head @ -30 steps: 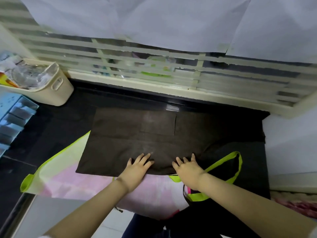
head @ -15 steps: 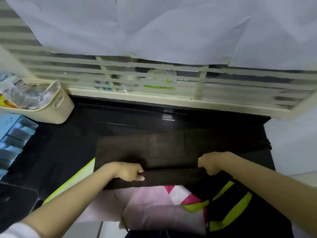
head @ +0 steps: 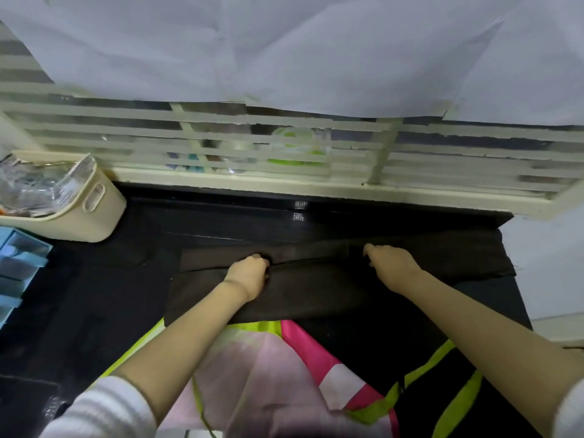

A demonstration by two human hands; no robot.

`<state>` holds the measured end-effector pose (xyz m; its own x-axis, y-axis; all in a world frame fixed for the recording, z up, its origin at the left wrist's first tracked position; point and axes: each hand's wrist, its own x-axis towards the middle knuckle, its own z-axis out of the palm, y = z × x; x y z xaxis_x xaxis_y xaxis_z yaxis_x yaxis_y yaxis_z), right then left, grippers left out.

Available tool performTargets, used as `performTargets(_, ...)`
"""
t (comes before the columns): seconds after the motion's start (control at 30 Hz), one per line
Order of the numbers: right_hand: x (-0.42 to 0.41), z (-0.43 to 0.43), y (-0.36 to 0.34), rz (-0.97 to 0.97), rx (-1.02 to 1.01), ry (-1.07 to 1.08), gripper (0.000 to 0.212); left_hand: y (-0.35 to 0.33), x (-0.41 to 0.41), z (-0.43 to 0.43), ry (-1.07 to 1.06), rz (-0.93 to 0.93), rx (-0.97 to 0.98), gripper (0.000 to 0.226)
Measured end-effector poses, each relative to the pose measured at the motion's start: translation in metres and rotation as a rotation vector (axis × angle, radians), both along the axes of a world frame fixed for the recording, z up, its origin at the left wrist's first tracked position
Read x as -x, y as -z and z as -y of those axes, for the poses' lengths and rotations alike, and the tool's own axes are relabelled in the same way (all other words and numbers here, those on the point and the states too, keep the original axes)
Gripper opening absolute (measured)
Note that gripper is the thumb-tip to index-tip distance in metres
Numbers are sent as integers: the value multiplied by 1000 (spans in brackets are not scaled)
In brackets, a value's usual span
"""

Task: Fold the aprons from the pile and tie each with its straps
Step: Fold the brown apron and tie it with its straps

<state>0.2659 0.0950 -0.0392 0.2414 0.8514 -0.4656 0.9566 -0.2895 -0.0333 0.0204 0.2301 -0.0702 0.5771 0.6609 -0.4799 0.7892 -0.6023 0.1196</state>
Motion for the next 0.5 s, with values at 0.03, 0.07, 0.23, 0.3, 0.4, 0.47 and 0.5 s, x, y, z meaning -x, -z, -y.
performTargets(0.03,-1,-4,1,-19,-6,11,34,1,0,-2,-7,13,-13,28)
performTargets(0.07,-1,-7,3,-40,-13,21,32,2,-1,-4,-15,29,-13,27)
performTargets(0.23,-9,-19,15,-137,-43,71,32,8,-2,-14,-78,95,16,27)
performTargets(0.3,-13,-22,21,-130,-68,79,31,8,-5,-19,-75,99,-41,28)
performTargets(0.4,-16,-30,27,-98,-77,87,34,10,-10,-28,-29,53,-164,27)
performTargets(0.47,-14,-33,31,-59,-93,78,36,10,-13,-34,-28,44,-160,25)
performTargets(0.5,-13,-35,33,-44,-105,71,38,9,-15,-37,-34,49,-137,24)
